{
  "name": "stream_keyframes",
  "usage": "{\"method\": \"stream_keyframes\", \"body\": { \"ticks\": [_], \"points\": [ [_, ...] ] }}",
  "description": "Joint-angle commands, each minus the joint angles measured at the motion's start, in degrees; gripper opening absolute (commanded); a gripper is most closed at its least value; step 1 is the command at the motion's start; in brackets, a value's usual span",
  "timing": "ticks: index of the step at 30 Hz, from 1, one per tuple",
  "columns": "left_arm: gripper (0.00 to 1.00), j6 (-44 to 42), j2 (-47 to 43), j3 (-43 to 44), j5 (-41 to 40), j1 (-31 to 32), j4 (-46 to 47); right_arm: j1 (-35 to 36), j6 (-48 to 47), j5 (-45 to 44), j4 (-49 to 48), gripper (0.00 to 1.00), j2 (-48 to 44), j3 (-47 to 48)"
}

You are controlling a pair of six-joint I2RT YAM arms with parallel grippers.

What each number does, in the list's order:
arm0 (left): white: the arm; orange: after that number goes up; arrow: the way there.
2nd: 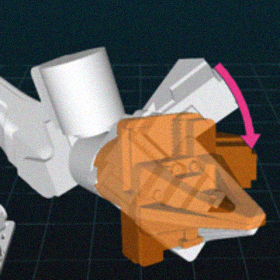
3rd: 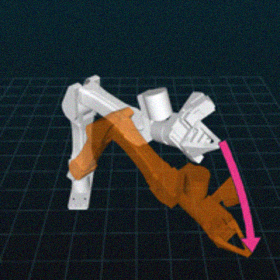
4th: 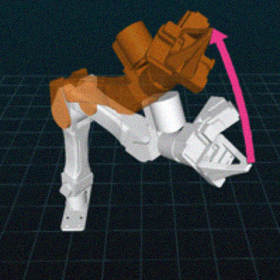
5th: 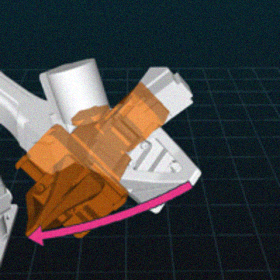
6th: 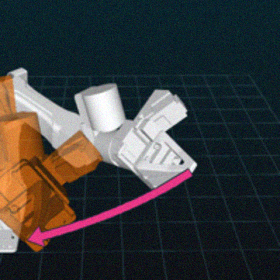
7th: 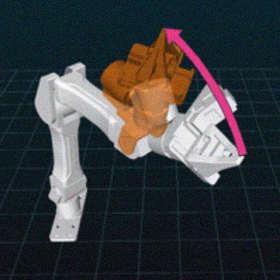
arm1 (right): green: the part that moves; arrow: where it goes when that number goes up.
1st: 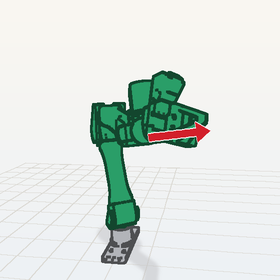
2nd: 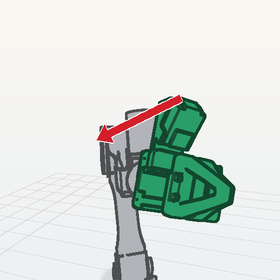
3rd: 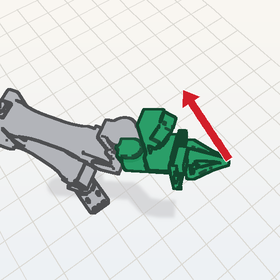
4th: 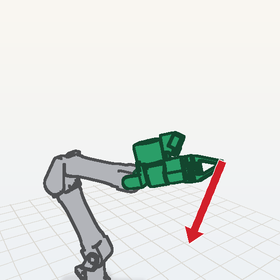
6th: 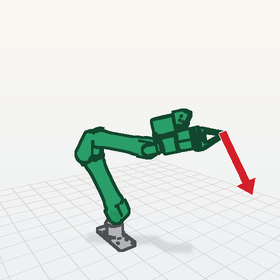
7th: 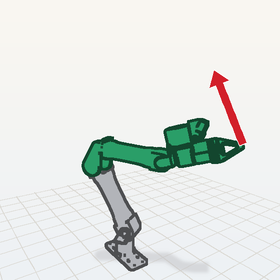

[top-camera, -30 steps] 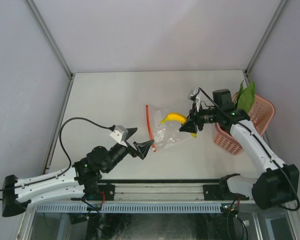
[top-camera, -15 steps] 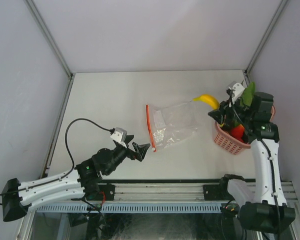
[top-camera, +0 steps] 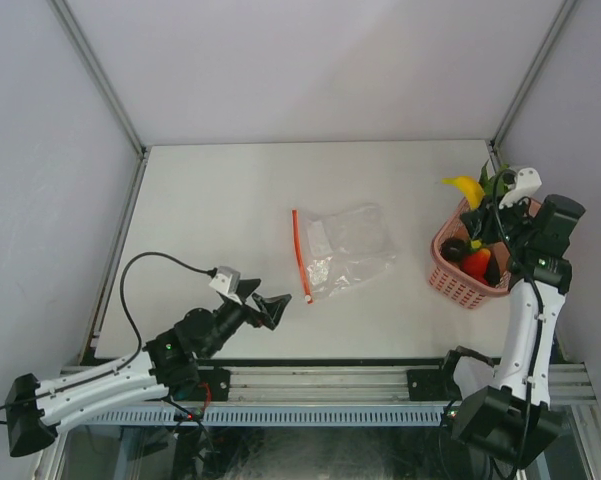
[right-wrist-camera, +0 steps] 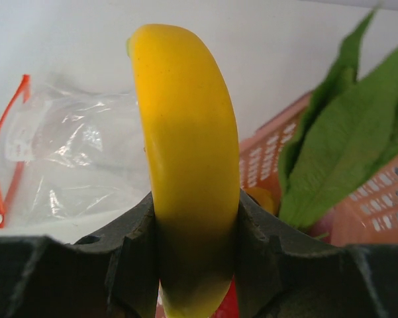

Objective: Open the zip-top bag and remove the fake food
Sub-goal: Place the fake fruit in the bin.

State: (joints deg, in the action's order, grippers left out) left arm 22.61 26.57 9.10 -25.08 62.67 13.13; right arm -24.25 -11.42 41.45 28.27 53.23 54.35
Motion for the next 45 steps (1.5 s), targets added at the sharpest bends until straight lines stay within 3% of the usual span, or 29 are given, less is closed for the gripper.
{"method": "stream_keyframes", "body": {
  "ticks": [1,18,27,33,38,45],
  "points": [
    [1.00,1.41,-3.46,-2.40,0.31,-0.75,2.34,-3.55,3.87,-2.39,-5.54,0.00,0.24,-0.74],
    [1.00,2.17,-6.58,-4.93,2.03,-1.74,2.15,-14.68,5.64,1.51,-6.86,0.01,5.37,-2.63],
    [1.00,2.52,-6.88,-5.32,2.58,-1.99,2.48,-16.38,2.87,2.38,-5.99,0.27,8.13,-2.84],
    [1.00,2.61,-6.75,-5.28,2.85,-2.13,2.77,-18.74,2.26,5.92,-5.47,0.50,9.90,-2.83],
    [1.00,2.70,-6.32,-5.28,3.22,-2.35,3.27,-20.83,2.28,9.47,-4.85,0.57,10.27,-2.74],
    [1.00,3.00,-5.66,-4.98,4.18,-2.64,3.82,-21.78,1.72,10.82,-4.47,0.59,9.73,-2.74]
  ]
}}
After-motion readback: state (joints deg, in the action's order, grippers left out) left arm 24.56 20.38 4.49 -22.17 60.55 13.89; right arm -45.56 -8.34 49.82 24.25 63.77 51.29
